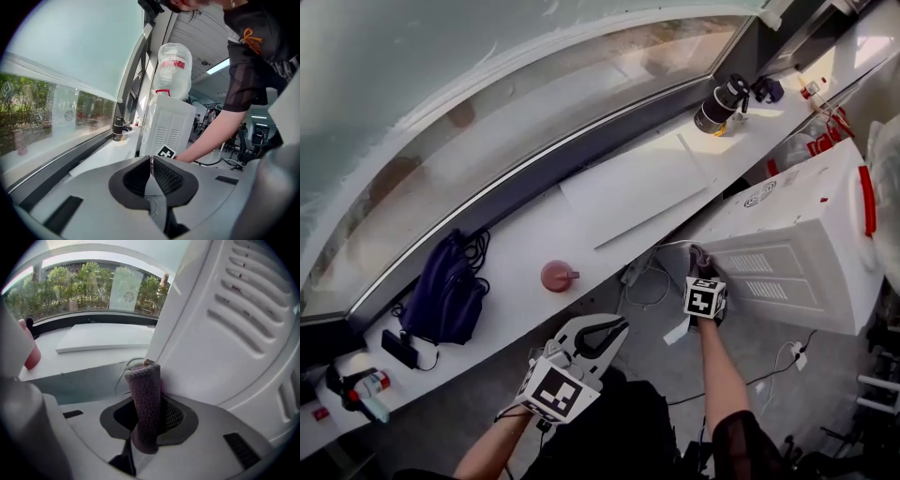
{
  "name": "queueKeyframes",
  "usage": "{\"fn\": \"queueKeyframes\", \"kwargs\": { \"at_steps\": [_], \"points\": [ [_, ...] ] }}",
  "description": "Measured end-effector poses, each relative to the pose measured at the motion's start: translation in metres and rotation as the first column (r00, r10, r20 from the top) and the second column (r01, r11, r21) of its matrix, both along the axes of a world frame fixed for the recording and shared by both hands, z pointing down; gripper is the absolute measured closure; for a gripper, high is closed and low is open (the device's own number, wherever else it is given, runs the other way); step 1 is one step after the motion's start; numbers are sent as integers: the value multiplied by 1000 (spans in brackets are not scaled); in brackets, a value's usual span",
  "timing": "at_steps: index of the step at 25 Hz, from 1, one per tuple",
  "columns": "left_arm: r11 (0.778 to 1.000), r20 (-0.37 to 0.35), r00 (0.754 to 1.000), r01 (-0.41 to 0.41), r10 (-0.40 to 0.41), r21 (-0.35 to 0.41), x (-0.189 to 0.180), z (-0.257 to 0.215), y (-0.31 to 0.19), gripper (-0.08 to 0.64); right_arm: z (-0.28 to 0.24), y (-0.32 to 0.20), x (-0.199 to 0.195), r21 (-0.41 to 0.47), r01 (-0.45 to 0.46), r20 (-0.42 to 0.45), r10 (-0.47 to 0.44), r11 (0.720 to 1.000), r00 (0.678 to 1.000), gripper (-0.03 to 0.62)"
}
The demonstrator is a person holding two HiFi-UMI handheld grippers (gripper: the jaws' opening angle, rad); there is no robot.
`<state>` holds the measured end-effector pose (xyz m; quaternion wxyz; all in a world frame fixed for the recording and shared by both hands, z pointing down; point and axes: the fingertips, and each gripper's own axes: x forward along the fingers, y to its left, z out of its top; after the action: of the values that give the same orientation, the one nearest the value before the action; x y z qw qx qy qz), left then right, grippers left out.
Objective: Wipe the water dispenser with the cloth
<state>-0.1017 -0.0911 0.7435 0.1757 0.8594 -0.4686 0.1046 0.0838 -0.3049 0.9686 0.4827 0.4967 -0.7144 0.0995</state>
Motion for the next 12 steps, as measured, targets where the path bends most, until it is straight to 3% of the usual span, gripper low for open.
{"fn": "queueKeyframes", "kwargs": {
  "at_steps": [6,12],
  "points": [
    [999,3,1000,0,0,-35,1,-3,12,529,-10,7,-9,-10,1,33,-1,1000,999,491],
    [999,-15,999,-39,39,-27,24,-47,11,529,-115,44,-11,47,98,103,-103,994,989,491]
  ]
}}
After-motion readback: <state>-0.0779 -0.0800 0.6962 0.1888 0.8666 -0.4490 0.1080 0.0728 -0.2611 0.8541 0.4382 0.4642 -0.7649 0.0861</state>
